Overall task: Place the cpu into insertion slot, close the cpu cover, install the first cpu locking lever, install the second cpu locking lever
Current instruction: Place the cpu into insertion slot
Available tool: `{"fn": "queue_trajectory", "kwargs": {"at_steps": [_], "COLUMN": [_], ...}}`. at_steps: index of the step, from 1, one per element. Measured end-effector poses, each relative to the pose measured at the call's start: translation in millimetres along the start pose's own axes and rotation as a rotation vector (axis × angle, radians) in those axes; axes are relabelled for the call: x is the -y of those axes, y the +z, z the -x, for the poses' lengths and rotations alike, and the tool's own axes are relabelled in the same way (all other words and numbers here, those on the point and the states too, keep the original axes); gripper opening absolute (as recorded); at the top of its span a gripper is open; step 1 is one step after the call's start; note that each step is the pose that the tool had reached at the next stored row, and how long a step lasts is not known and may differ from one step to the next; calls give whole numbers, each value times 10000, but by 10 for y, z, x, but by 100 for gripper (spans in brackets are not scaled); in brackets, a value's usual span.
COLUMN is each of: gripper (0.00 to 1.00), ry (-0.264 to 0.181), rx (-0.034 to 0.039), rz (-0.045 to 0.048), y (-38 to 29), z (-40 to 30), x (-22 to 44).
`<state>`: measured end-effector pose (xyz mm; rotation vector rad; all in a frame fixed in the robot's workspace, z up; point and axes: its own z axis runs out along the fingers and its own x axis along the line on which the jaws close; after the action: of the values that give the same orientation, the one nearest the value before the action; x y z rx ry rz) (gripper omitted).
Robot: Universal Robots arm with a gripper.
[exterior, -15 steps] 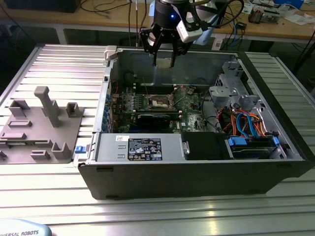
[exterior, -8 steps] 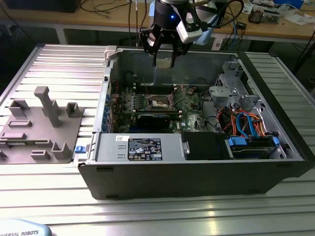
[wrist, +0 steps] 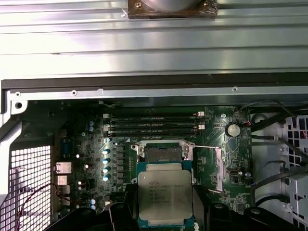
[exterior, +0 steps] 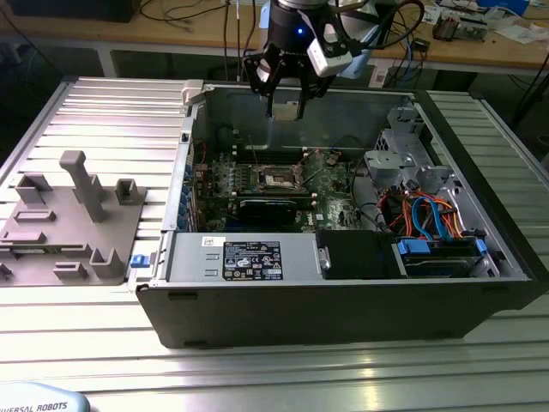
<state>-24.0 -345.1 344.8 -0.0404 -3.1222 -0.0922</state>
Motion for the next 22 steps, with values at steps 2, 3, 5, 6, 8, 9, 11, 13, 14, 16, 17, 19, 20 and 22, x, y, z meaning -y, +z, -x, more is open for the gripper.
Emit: {"fn": "queue_trajectory", "kwargs": {"at_steps": [2,3,5,6,8,9,11,13,14,16,17,19,20,22], "gripper": [54,54,54,54,54,54,54,54,54,54,54,54,54,54], "ry": [0,1,0,0,0,1,1,0,1,1,0,1,1,1], "rx": [0,-1,-1,0,-1,-1,0,-1,-1,-1,-1,-1,-1,-1], "rz": [0,0,0,1,-2,-2,-2,-3,-2,-3,-3,-2,-3,-2], "y": [6,7,12,15,25,28,35,41,47,57,60,67,70,77], "z": [0,0,0,0,0,0,0,1,1,1,1,1,1,1], "x": [0,0,1,1,1,2,2,2,3,3,4,4,4,5]}}
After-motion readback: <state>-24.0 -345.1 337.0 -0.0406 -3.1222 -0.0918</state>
